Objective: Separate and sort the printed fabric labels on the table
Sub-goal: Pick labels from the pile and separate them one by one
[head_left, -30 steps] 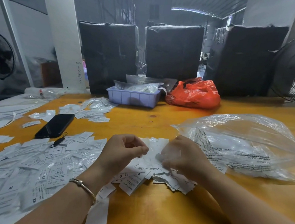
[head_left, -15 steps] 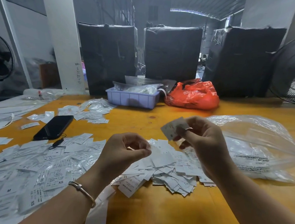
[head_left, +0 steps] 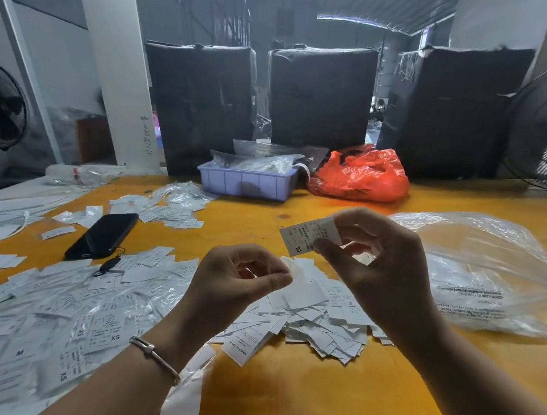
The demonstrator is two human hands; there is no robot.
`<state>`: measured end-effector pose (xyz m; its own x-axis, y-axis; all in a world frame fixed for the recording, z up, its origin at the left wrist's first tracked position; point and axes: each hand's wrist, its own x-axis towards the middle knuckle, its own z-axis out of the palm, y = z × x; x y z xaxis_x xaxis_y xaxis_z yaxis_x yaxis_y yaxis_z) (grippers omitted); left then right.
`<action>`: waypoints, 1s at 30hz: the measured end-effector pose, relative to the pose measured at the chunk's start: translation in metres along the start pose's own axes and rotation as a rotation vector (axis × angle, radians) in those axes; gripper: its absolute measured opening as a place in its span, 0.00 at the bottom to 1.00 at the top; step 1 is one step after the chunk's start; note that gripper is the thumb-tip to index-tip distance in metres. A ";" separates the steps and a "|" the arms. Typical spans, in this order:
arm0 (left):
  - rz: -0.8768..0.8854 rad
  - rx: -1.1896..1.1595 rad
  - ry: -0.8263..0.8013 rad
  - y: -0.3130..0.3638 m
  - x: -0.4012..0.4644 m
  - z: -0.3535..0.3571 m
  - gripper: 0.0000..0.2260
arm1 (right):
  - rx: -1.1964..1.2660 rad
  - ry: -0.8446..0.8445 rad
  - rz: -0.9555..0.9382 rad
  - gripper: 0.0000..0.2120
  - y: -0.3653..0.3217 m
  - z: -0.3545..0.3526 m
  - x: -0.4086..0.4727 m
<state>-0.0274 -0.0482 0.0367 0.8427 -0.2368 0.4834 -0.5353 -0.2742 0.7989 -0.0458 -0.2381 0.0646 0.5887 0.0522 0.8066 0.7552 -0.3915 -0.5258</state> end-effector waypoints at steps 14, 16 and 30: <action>-0.014 0.016 0.023 -0.003 0.001 0.000 0.10 | -0.218 -0.004 -0.141 0.04 -0.001 -0.001 -0.004; -0.013 0.015 0.024 -0.003 0.001 0.000 0.10 | -0.259 -0.001 -0.160 0.05 0.000 0.000 -0.005; -0.019 -0.014 -0.028 -0.004 0.001 0.000 0.10 | -0.219 -0.173 -0.009 0.06 0.014 -0.004 -0.001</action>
<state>-0.0245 -0.0473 0.0344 0.8508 -0.2579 0.4577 -0.5180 -0.2656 0.8131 -0.0368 -0.2474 0.0580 0.6371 0.2050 0.7430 0.6911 -0.5787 -0.4330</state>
